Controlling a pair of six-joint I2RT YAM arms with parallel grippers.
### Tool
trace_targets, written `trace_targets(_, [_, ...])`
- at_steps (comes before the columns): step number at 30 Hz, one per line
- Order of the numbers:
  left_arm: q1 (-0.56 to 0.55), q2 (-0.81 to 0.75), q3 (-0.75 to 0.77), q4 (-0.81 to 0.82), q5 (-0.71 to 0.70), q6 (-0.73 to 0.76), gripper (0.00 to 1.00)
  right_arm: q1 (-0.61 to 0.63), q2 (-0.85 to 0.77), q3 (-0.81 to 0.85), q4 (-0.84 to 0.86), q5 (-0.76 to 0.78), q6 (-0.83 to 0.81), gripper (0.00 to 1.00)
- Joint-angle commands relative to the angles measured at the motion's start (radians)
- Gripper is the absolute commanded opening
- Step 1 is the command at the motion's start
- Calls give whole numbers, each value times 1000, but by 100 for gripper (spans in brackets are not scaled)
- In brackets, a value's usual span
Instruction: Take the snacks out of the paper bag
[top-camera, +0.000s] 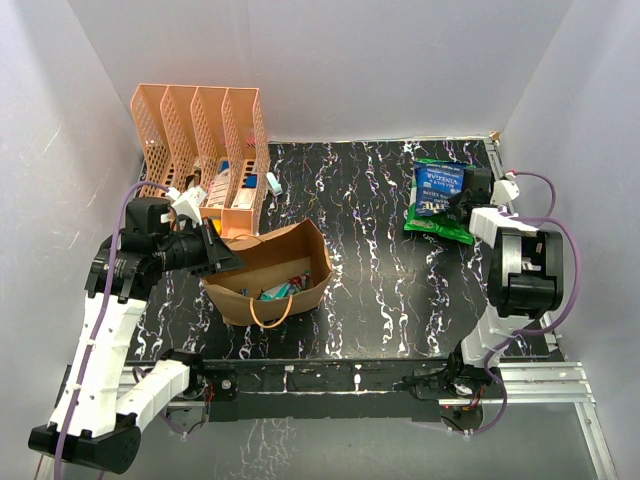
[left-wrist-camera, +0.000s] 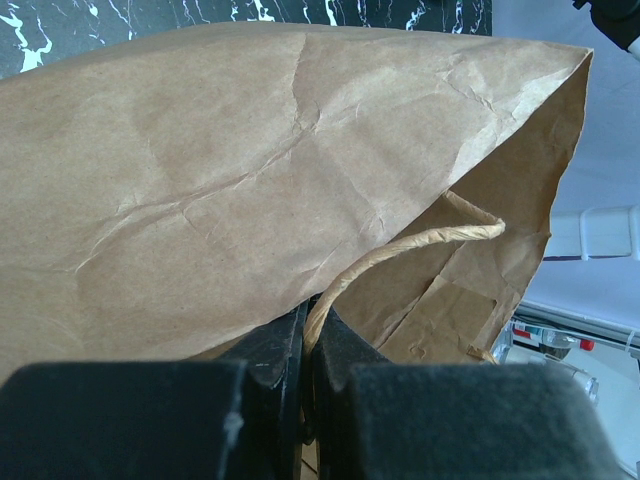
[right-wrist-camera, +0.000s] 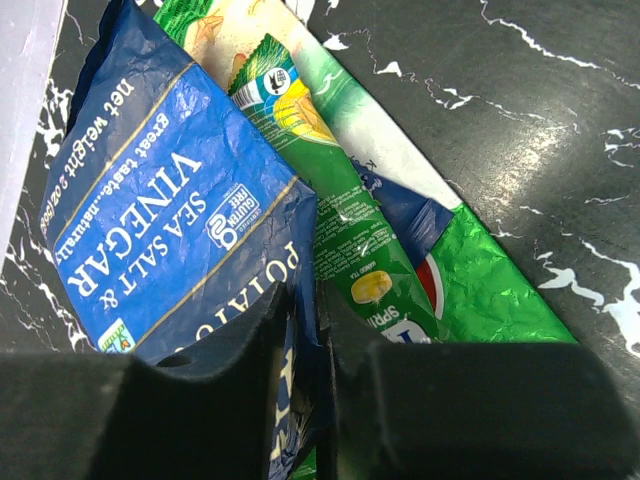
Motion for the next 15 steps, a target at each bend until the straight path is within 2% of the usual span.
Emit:
trace_targets(1, [1, -11, 29, -15, 2, 3, 0, -7, -108, -8, -31, -16, -91, 46])
trace_targets(6, [1, -24, 26, 0, 3, -14, 0, -6, -225, -128, -91, -25, -176, 62])
trace_targets(11, [1, -40, 25, 9, 11, -37, 0, 0, -338, -237, -83, 5, -306, 65])
trace_targets(15, [1, -47, 34, 3, 19, -44, 0, 86, -367, -221, -77, 22, -384, 65])
